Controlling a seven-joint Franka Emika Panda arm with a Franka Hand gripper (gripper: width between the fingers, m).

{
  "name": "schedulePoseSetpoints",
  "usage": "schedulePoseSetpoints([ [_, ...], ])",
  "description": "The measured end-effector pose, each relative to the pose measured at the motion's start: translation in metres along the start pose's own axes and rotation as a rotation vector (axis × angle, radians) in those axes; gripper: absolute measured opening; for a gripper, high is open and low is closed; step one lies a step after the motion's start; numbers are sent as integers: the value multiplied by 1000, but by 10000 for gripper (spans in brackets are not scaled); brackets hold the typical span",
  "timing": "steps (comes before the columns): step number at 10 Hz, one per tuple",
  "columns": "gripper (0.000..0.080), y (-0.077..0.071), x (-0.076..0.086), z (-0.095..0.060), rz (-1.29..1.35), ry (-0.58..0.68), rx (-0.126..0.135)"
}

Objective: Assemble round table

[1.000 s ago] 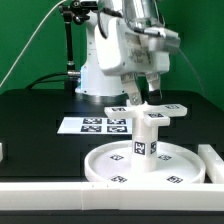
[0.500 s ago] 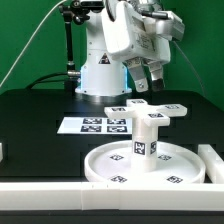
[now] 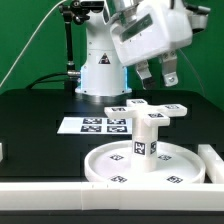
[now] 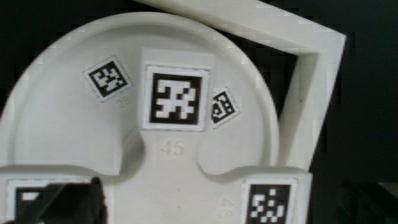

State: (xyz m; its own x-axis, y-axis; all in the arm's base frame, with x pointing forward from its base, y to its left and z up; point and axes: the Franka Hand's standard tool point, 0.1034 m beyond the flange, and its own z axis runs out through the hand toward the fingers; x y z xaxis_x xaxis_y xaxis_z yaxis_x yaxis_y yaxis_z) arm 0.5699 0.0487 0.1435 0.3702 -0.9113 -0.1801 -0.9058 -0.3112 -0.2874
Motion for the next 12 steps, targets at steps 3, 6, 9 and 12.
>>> schedulePoseSetpoints([
  [3, 649, 4, -4, 2, -359, -1, -45],
  [6, 649, 8, -13, 4, -945, -95, -159],
  [9, 649, 6, -12, 4, -1176, -121, -163],
  [12, 649, 10, -3, 7, -1726, -62, -219],
])
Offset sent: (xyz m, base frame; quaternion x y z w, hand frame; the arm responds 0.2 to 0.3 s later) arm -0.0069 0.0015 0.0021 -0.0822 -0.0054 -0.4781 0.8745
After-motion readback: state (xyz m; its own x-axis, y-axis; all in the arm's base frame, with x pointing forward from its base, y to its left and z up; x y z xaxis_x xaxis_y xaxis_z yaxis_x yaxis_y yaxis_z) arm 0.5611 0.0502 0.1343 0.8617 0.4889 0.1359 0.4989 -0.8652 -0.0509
